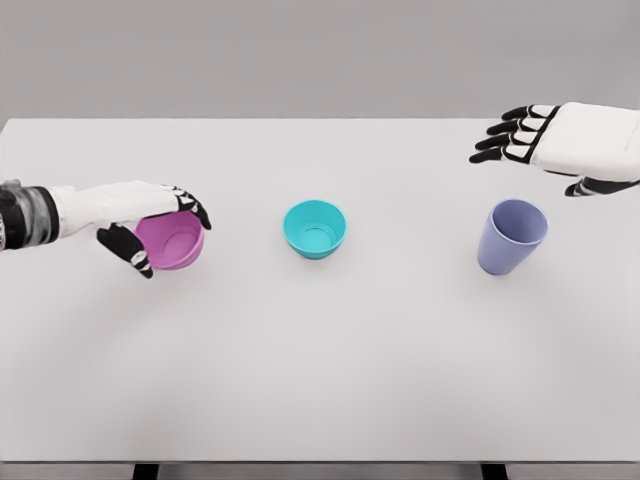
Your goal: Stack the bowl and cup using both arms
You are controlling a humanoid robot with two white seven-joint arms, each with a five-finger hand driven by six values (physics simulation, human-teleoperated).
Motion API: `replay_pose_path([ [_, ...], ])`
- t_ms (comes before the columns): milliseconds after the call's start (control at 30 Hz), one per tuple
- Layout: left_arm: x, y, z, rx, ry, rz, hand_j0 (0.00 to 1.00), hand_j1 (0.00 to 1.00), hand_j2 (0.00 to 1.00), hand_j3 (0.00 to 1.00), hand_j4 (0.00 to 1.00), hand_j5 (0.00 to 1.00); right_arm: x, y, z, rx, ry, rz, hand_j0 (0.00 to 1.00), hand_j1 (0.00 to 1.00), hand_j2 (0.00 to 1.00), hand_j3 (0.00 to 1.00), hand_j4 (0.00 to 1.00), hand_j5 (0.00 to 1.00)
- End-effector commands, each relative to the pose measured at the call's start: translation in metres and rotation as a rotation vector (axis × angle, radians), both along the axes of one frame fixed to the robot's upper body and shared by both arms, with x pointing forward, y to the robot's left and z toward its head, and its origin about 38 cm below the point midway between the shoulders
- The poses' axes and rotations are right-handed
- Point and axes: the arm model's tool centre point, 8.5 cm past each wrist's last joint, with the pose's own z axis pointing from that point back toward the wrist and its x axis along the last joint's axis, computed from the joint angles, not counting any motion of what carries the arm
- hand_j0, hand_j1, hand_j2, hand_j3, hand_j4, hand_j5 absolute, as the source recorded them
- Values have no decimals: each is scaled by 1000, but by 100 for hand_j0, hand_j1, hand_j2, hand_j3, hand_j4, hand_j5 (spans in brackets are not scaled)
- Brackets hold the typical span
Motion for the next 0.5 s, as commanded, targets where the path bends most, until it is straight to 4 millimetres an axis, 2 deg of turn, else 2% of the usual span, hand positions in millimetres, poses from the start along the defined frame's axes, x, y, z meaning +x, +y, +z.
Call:
replay_pose_path([
  [0, 0, -7, -1, -17, -1, -22, 68, 68, 68, 68, 68, 68, 0, -1, 0, 2, 2, -3, 100, 100, 100, 100, 100, 100],
  [167, 3, -15, 6, -31, -25, -54, 68, 68, 68, 68, 68, 68, 0, 0, 1, 4, 1, -3, 100, 100, 100, 100, 100, 100],
  [233, 5, -29, 9, -57, -33, -80, 68, 68, 68, 68, 68, 68, 0, -1, 0, 4, 3, -3, 100, 100, 100, 100, 100, 100],
  [467, 9, -47, 17, -85, -57, -112, 68, 68, 68, 68, 68, 68, 0, -1, 0, 4, 3, -3, 100, 100, 100, 100, 100, 100],
])
